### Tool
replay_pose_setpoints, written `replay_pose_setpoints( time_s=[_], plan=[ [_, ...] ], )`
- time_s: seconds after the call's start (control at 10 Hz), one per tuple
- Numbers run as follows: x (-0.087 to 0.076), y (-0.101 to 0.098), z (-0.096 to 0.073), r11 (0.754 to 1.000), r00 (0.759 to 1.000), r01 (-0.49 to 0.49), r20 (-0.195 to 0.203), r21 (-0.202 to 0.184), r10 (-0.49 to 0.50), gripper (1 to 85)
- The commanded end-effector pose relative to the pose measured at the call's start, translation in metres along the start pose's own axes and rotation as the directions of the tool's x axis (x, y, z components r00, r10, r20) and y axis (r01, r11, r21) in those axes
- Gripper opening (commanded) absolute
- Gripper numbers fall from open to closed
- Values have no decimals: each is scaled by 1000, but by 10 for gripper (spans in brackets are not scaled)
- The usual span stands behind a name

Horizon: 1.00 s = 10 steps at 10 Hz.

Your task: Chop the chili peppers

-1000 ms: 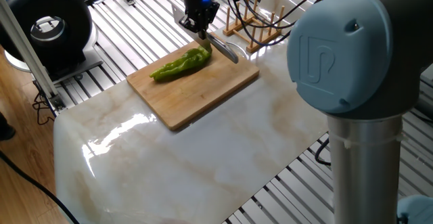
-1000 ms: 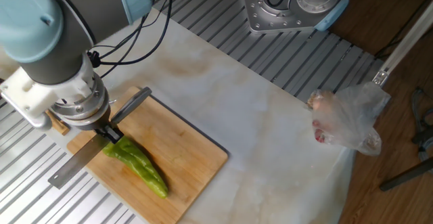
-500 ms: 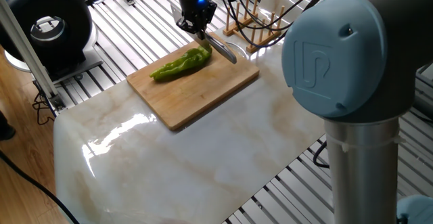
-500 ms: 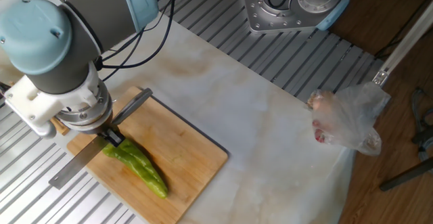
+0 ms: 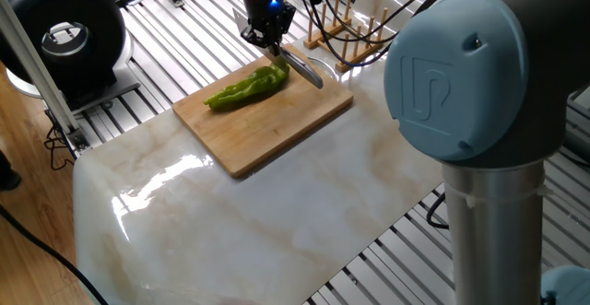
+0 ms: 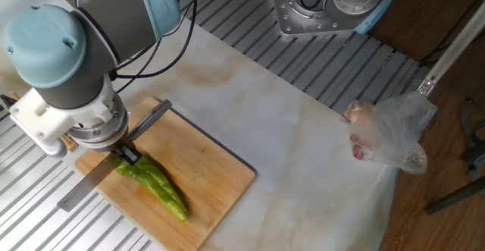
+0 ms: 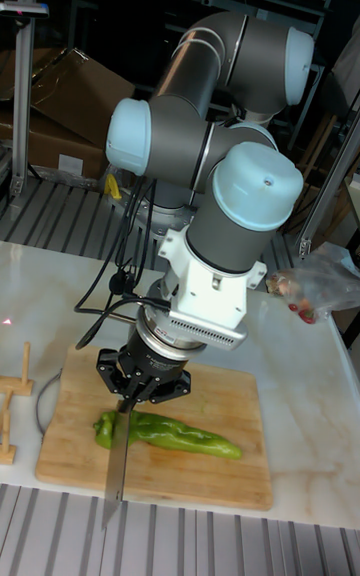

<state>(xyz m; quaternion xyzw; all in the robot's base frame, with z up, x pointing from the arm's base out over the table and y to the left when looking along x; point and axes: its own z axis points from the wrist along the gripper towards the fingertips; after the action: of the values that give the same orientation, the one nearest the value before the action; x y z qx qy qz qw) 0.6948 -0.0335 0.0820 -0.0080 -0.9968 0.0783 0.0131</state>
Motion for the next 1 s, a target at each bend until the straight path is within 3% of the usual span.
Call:
replay_pose_setpoints(
  time_s=[0.0, 0.9],
  plan=[
    [-1, 4, 0, 1000, 1000, -5, 4, -13, 5, 13],
    [-3, -4, 6, 1000, 1000, 6, 13, -30, -6, 13]
  ],
)
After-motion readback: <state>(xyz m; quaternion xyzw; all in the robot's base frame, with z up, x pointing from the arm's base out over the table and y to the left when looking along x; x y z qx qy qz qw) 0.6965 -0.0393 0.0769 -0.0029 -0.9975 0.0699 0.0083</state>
